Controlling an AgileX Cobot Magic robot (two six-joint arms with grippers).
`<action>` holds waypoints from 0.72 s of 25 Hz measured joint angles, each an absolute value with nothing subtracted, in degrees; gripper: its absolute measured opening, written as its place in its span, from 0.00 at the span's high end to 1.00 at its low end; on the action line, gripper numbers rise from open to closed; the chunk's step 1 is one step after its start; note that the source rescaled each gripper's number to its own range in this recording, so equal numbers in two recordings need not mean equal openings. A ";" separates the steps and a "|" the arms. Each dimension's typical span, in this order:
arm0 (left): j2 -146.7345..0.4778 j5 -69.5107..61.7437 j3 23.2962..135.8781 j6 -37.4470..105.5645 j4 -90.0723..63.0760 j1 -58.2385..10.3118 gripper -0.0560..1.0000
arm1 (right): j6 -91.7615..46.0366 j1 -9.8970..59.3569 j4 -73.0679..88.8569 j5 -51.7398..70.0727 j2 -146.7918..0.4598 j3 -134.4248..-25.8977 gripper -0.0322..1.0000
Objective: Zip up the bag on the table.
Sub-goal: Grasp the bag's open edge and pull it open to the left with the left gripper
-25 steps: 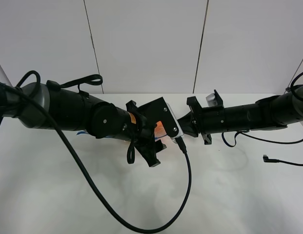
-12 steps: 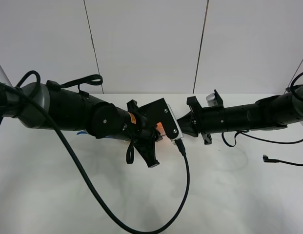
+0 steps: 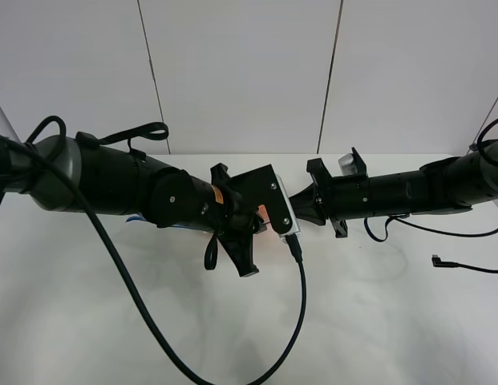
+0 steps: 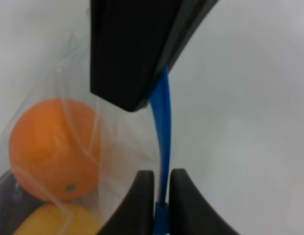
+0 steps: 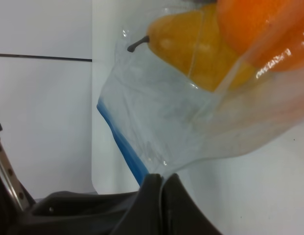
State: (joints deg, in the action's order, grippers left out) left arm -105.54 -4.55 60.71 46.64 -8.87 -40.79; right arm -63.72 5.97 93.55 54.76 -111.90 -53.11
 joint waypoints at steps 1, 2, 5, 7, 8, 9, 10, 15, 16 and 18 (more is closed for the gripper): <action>-105.54 -4.93 60.71 46.69 -8.87 -40.32 0.94 | -63.72 5.97 93.55 54.76 -111.90 -53.11 0.97; -105.54 -5.41 60.71 46.81 -8.87 -39.77 0.94 | -63.74 5.97 93.55 54.76 -111.90 -53.11 0.97; -105.54 -6.99 60.71 46.88 -8.05 -38.46 0.94 | -63.79 5.97 93.61 54.72 -111.90 -53.11 0.97; -105.54 -10.30 60.71 46.92 -5.28 -35.91 0.95 | -63.91 5.97 93.61 54.72 -111.90 -53.11 0.97; -105.54 -11.16 60.71 46.92 -4.26 -34.93 0.95 | -63.93 5.97 93.61 54.72 -111.90 -53.11 0.97; -105.54 -12.27 60.71 46.92 -3.40 -33.93 0.95 | -63.93 5.97 93.63 54.72 -111.90 -53.11 0.97; -105.54 -13.18 60.71 46.92 -2.54 -32.92 0.95 | -63.93 5.97 93.63 54.72 -111.90 -53.11 0.97; -105.54 -16.17 60.71 46.92 -0.75 -27.54 0.95 | -63.93 5.97 93.90 54.72 -111.90 -53.11 0.97; -105.54 -16.71 60.71 46.92 -0.66 -26.27 0.95 | -63.93 5.97 93.97 54.72 -111.90 -53.11 0.97; -105.54 -17.67 60.71 46.92 -0.66 -24.05 0.95 | -63.99 5.97 94.03 54.72 -111.90 -53.11 0.97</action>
